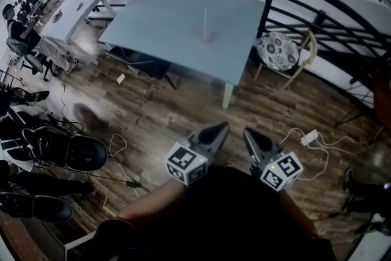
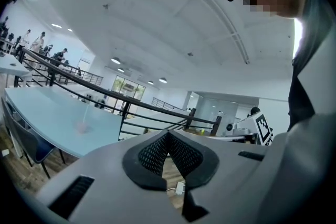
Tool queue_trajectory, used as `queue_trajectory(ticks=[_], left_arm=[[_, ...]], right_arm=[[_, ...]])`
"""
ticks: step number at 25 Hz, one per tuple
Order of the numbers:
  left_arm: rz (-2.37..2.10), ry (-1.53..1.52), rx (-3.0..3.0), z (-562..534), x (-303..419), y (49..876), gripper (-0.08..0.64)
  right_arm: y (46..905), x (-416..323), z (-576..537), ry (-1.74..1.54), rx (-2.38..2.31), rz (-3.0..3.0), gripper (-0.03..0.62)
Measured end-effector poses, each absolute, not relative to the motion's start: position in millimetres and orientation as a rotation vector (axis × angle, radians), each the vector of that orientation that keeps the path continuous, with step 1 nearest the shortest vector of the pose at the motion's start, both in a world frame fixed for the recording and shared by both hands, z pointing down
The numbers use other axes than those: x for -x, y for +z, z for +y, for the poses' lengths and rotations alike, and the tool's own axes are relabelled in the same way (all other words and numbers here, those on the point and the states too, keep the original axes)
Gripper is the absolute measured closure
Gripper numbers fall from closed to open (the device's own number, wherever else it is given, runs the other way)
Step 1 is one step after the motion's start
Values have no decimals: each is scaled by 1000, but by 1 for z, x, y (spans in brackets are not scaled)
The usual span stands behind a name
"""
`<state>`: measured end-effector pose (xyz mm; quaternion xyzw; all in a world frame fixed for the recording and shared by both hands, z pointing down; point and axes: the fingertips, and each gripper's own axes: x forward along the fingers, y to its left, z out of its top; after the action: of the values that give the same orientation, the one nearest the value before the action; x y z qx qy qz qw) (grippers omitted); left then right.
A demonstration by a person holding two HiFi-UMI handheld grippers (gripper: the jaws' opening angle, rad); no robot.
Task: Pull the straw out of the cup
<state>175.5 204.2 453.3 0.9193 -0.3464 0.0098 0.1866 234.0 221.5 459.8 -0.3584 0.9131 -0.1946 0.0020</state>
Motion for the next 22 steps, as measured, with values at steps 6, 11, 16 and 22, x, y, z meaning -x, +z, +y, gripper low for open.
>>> queue_trajectory(ticks=[6, 11, 16, 22], left_arm=[[-939, -1, -2596, 159, -154, 451, 548], [-922, 3, -2624, 124, -124, 444, 548], [-914, 20, -2627, 90, -86, 440, 548], [-916, 19, -2630, 68, -39, 440, 548]], right_arm=[[458, -212, 177, -584, 1160, 2860, 584], [450, -176, 142, -554, 1175, 2873, 584], [446, -136, 109, -556, 1172, 2877, 584], [448, -89, 86, -556, 1169, 2883, 584]])
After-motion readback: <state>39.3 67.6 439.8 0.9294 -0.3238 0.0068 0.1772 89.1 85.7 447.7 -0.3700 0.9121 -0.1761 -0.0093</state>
